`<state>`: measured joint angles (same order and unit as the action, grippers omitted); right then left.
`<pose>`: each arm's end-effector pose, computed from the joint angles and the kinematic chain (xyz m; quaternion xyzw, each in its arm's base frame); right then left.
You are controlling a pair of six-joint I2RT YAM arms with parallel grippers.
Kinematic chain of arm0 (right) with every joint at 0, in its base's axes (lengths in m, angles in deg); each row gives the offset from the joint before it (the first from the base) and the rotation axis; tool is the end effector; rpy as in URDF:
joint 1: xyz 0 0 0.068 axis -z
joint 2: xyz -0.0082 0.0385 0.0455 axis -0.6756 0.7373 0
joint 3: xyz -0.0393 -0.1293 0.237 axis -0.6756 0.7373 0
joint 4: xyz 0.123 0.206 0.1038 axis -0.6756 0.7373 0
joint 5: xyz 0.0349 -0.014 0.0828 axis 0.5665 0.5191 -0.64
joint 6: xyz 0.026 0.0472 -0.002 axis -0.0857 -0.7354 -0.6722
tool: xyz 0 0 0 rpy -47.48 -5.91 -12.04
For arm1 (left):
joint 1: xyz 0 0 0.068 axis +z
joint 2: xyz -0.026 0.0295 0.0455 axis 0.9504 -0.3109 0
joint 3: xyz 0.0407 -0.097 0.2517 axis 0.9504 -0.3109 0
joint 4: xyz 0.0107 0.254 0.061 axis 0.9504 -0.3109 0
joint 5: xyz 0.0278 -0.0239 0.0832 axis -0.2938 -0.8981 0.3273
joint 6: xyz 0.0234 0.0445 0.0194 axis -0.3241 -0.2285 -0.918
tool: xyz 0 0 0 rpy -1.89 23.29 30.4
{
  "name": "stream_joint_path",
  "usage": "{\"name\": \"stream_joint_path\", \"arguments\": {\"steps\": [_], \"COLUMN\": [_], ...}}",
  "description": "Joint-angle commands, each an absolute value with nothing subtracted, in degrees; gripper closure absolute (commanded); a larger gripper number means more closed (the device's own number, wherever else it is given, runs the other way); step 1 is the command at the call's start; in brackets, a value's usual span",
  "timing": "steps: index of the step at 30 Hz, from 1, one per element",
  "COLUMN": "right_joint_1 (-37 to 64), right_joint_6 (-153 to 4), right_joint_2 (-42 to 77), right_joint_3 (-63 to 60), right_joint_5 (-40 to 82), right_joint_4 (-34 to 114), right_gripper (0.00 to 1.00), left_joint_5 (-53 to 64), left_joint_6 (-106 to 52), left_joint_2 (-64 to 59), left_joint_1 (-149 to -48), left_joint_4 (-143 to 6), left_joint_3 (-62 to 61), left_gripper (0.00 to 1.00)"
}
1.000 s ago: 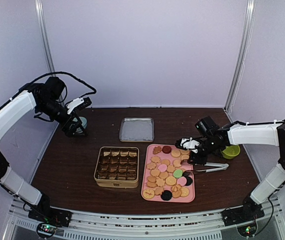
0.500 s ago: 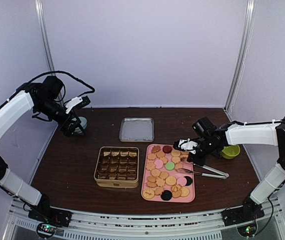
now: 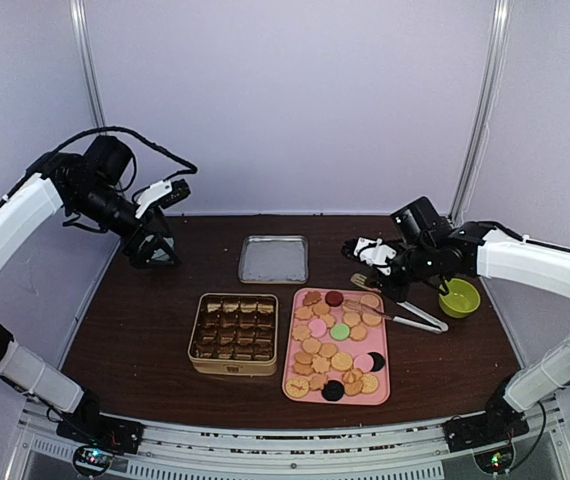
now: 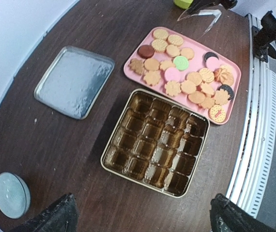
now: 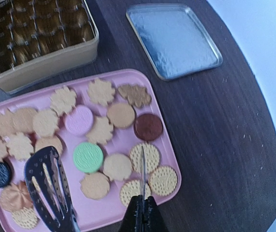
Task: Pack the cookies
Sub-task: Pick up the clamp from the plate, then pass from the right arm to the left
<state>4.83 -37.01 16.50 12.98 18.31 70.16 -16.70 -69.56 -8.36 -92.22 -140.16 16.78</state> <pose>0.2317 0.1872 0.2682 -0.5521 0.7540 0.1076 0.3393 0.2395 -0.1079 0.3789 0.4625 0.8140 -0.2307 0.2650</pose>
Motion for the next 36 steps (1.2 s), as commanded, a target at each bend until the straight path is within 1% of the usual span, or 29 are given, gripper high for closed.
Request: {"name": "stream_joint_path", "arguments": {"steps": [1, 4, 5, 9, 11, 12, 15, 18, 23, 26, 30, 34, 36], "right_joint_1": [-1.9, -7.6, -9.2, -15.2, -17.3, -18.0, -19.3, -20.5, -21.7, -22.5, -23.6, -24.0, -24.3], "right_joint_6": [-46.3, -52.4, -53.8, -56.7, -57.5, -58.1, -60.0, -60.7, -62.0, -62.7, -62.6, -62.6, -62.4], "right_joint_2": [17.1, 21.4, 23.1, 30.4, 33.1, 34.3, 36.7, 37.0, 37.8, 38.5, 39.9, 40.9, 41.5], "right_joint_3": [5.4, -1.6, -4.1, -13.1, -16.6, -18.4, -22.3, -23.6, -25.5, -26.7, -28.8, -30.7, -31.7], "right_joint_5": [18.4, 19.7, 20.1, 22.1, 23.8, 24.6, 26.0, 27.7, 29.7, 29.8, 30.2, 29.9, 30.2], "right_joint_4": [69.1, 69.1, 70.0, 74.2, 75.9, 76.7, 78.0, 77.0, 76.8, 76.6, 77.2, 77.9, 78.5], "right_gripper": [1.00, 1.00, 1.00, 1.00, 1.00, 1.00, 1.00, 1.00, 1.00, 1.00, 1.00, 1.00, 1.00], "left_joint_5": [-13.8, -9.4, -7.8, -7.1, -5.6, -4.7, -1.5, 0.2, 1.8, 4.3, 5.1, 3.4, 3.0], "left_joint_6": [-71.4, -74.5, -75.2, -76.1, -77.1, -77.4, -77.9, -77.0, -73.7, -72.0, -71.6, -72.8, -72.9], "left_joint_2": [-5.5, -3.7, -2.6, 2.8, 4.1, 4.3, 3.6, 2.7, 3.0, 4.5, 4.9, 3.7, 3.7], "left_joint_1": [-101.1, -107.6, -109.4, -113.8, -116.7, -118.2, -121.8, -122.8, -122.9, -123.3, -123.6, -123.6, -123.6], "left_joint_4": [-142.2, -140.6, -138.4, -128.9, -127.0, -126.5, -126.2, -125.3, -122.0, -117.2, -114.5, -117.3, -117.6], "left_joint_3": [21.9, 21.4, 20.4, 13.2, 10.4, 9.5, 7.5, 6.6, 3.8, 1.1, 0.0, 0.6, 0.7], "left_gripper": [0.02, 0.02, 0.04, 0.08, 0.09, 0.11, 0.19, 0.29, 0.40, 0.48, 0.48, 0.49, 0.53]}}
